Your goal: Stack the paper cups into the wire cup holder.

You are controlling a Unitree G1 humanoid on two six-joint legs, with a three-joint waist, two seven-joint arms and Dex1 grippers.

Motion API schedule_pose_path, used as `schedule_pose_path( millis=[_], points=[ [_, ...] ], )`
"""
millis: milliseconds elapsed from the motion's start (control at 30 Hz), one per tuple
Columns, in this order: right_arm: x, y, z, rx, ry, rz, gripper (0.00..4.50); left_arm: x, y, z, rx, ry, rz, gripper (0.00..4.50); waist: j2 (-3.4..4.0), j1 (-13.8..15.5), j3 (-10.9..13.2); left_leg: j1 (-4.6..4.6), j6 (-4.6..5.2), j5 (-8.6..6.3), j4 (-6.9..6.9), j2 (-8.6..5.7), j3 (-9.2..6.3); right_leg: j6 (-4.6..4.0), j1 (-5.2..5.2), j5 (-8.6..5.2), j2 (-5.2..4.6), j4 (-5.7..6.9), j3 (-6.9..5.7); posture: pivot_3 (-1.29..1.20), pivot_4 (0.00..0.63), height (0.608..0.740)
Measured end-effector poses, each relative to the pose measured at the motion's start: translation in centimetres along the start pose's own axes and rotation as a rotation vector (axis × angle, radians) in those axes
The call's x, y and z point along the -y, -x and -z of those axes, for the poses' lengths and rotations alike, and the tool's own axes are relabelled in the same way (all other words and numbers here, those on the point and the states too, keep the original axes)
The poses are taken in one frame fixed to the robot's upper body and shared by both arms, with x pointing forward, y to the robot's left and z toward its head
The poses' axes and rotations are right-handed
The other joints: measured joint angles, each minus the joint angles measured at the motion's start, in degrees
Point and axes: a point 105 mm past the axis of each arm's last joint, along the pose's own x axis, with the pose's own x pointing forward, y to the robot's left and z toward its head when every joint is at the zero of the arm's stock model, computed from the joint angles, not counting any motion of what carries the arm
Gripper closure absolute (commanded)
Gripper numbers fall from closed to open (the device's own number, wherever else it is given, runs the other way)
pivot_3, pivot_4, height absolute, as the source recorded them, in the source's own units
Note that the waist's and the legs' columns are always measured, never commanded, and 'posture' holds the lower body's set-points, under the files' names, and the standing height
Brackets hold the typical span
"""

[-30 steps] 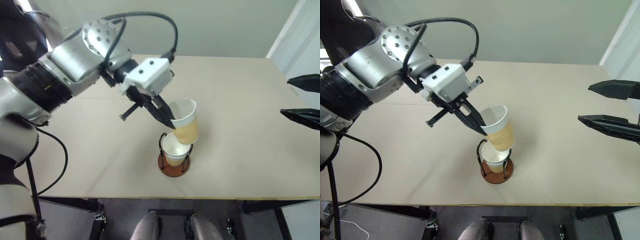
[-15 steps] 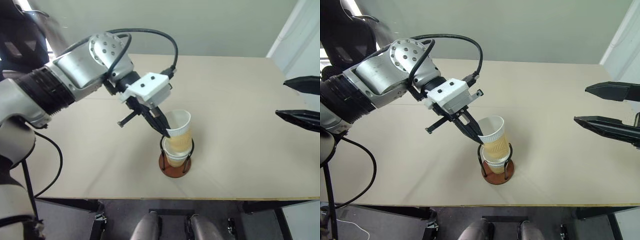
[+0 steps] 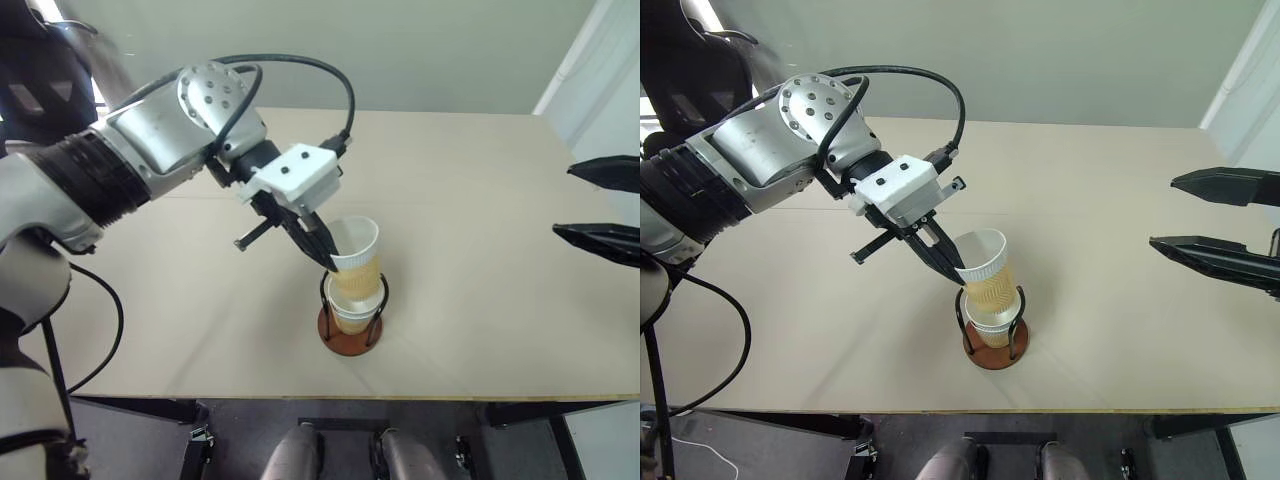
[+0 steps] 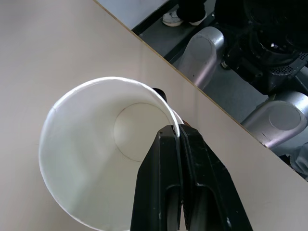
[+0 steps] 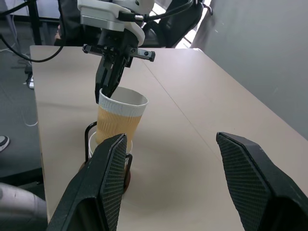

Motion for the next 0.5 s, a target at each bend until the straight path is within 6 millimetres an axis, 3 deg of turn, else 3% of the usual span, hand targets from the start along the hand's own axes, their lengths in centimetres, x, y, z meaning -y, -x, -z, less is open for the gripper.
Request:
schedule_pose_path(
  millis=[500],
  points=[
    [-0.1,0.5,1.0,-0.023,-0.017,0.018,1.48,0.3,-1.1,1.8,-0.064,0.008,0.063,4.44,-0.03,0.0,0.0,0.01,0.02,-0.03,0.03,-0.01,0.07,0.02,0.02,0.0,0.01,-0.02,-0.03,0.0,0.15,0.74]
  ],
)
